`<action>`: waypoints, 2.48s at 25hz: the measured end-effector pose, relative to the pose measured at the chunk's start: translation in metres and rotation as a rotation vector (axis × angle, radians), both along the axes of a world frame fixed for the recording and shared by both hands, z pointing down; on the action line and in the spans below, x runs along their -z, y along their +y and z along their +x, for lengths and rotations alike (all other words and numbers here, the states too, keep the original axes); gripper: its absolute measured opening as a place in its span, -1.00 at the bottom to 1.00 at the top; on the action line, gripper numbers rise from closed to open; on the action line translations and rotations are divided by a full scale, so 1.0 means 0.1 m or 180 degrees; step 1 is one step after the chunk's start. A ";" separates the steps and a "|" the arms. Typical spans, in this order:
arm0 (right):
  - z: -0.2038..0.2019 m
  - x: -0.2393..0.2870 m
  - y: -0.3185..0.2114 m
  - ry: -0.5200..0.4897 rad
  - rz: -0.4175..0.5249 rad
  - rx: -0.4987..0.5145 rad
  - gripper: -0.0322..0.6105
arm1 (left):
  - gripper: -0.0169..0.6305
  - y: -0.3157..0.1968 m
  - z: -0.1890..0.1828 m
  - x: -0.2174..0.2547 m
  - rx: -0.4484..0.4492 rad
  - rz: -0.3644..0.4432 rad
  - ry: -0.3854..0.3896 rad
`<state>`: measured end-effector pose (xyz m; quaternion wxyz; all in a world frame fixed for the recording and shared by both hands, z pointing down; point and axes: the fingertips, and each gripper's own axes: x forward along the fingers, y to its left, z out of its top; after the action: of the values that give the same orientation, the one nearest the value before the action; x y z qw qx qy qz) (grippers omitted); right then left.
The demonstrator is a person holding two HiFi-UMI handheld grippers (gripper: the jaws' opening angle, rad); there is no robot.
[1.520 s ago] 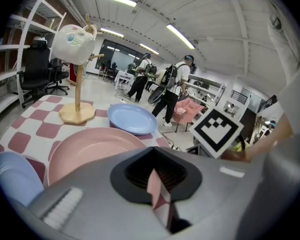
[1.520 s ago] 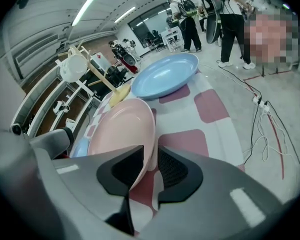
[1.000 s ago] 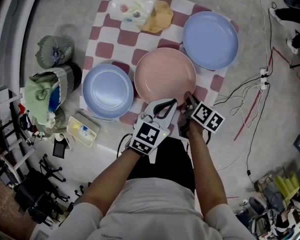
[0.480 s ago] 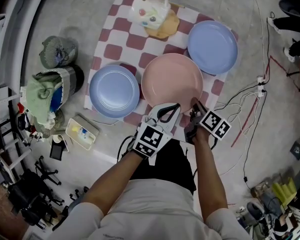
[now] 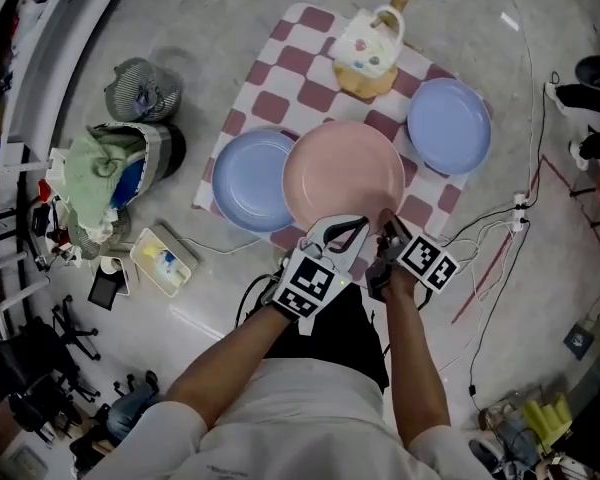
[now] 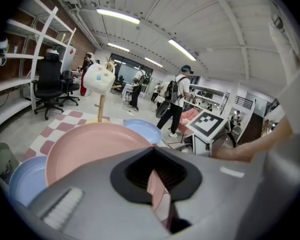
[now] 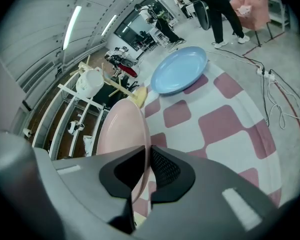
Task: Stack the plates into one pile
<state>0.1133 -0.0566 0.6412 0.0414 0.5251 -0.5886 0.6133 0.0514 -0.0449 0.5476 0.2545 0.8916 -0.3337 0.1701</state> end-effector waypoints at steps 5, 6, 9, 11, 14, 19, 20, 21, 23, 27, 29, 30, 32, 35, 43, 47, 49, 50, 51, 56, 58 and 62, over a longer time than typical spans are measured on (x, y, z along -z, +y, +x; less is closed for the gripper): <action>-0.52 0.07 -0.05 -0.0037 0.0028 0.0262 -0.79 | -0.93 -0.02 -0.43 0.09 0.0236 0.0060 -0.0020; -0.63 0.06 -0.06 -0.0043 0.0034 0.0325 -0.79 | -0.93 -0.01 -0.52 0.09 0.0290 0.0070 -0.0024; -0.96 0.00 -0.03 -0.0048 0.0032 0.0487 -0.79 | -0.93 0.03 -0.78 0.06 0.0420 0.0082 -0.0040; -1.17 -0.04 -0.03 -0.0038 0.0022 0.0581 -0.79 | -0.93 0.05 -0.95 0.03 0.0499 0.0081 -0.0048; -1.43 -0.11 -0.03 -0.0023 -0.0010 0.0692 -0.78 | -0.93 0.07 -1.19 0.00 0.0612 0.0076 -0.0053; -1.75 -0.22 -0.04 0.0011 -0.0046 0.0792 -0.78 | -0.93 0.11 -1.51 -0.04 0.0739 0.0077 -0.0064; -1.80 -0.25 -0.04 0.0016 -0.0059 0.0804 -0.78 | -0.93 0.12 -1.56 -0.06 0.0757 0.0074 -0.0067; -1.84 -0.29 -0.03 0.0022 -0.0077 0.0813 -0.78 | -0.93 0.13 -1.61 -0.08 0.0774 0.0070 -0.0071; -1.90 -0.37 -0.01 0.0039 -0.0116 0.0829 -0.78 | -0.93 0.14 -1.69 -0.12 0.0805 0.0063 -0.0077; -1.95 -0.49 0.01 0.0064 -0.0177 0.0817 -0.77 | -0.93 0.16 -1.82 -0.17 0.0848 0.0050 -0.0076; -1.96 -0.54 0.01 0.0068 -0.0216 0.0822 -0.77 | -0.93 0.16 -1.84 -0.19 0.0849 0.0040 -0.0071; -1.96 -0.56 0.01 0.0084 -0.0239 0.0845 -0.77 | -0.93 0.16 -1.85 -0.19 0.0845 0.0036 -0.0068; -1.96 -0.59 0.03 0.0152 -0.0258 0.0918 -0.77 | -0.93 0.15 -1.84 -0.20 0.0833 0.0033 -0.0060; -1.91 -0.61 0.02 0.0380 -0.0222 0.0996 -0.77 | -0.93 0.13 -1.82 -0.21 0.0809 0.0027 -0.0048; -1.85 -0.63 0.05 0.1026 -0.0116 0.1478 -0.68 | -0.93 0.07 -1.70 -0.21 0.0729 0.0010 -0.0053; -1.78 -0.62 0.07 0.1035 -0.0119 0.1481 -0.63 | -0.93 0.05 -1.61 -0.20 0.0678 0.0008 -0.0062; -1.72 -0.58 0.06 0.0992 -0.0099 0.1431 -0.63 | -0.93 0.04 -1.55 -0.20 0.0645 -0.0005 -0.0060; -1.69 -0.55 0.05 0.0961 -0.0080 0.1397 -0.64 | -0.93 0.03 -1.52 -0.20 0.0626 -0.0013 -0.0058; -1.67 -0.52 0.04 0.0922 -0.0060 0.1359 -0.64 | -0.93 0.03 -1.49 -0.20 0.0608 -0.0021 -0.0056; -1.39 -0.27 -0.06 0.0709 0.0029 0.1068 -0.64 | -0.93 -0.05 -1.20 -0.12 0.0461 -0.0043 -0.0046; -1.20 -0.15 -0.09 0.0630 0.0059 0.0947 -0.65 | -0.93 -0.10 -1.01 -0.06 0.0395 -0.0049 -0.0041; -0.76 0.06 -0.18 0.0509 0.0150 0.0615 -0.65 | -0.93 -0.20 -0.60 -0.02 0.0196 -0.0068 -0.0010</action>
<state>0.0377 -0.0749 0.6355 0.1347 0.5140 -0.6455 0.5486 -0.0082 -0.0651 0.5493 0.2686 0.8779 -0.3596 0.1670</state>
